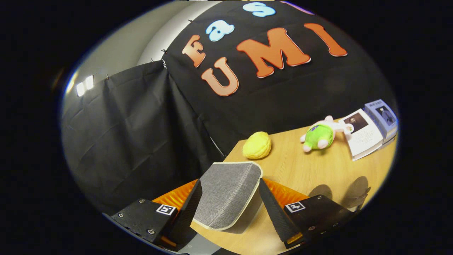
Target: Open the storage box then place both shoes into the box .Put the left shoe in first, then the right shoe, with the right side of both shoes facing outward in a uniform manner.
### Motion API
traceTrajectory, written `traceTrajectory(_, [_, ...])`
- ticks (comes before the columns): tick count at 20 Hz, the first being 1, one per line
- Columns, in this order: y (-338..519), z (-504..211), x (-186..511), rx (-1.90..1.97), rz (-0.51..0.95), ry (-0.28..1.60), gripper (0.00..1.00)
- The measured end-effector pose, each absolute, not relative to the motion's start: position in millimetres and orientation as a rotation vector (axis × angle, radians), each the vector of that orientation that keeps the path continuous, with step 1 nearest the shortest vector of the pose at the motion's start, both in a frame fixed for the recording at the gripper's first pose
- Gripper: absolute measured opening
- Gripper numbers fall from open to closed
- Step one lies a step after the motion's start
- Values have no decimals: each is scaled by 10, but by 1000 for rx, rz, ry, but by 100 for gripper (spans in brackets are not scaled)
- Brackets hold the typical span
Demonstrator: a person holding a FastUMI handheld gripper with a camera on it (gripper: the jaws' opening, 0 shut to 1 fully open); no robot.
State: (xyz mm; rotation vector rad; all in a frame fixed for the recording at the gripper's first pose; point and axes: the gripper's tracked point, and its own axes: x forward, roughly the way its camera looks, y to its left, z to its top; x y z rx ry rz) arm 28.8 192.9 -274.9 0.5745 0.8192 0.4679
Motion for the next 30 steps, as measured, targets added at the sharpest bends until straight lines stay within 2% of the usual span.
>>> traceTrajectory(9, [2393, -3503, 192, 720, 529, 1024, 97])
traceTrajectory(17, [2441, -3881, 196, 781, 524, 1042, 96])
traceTrajectory(21, [2561, -3846, 193, 931, 556, 1034, 96])
traceTrajectory(27, [2666, -3980, 209, 1103, 490, 995, 95])
traceTrajectory(30, [2690, -3881, 218, 1193, 502, 985, 95])
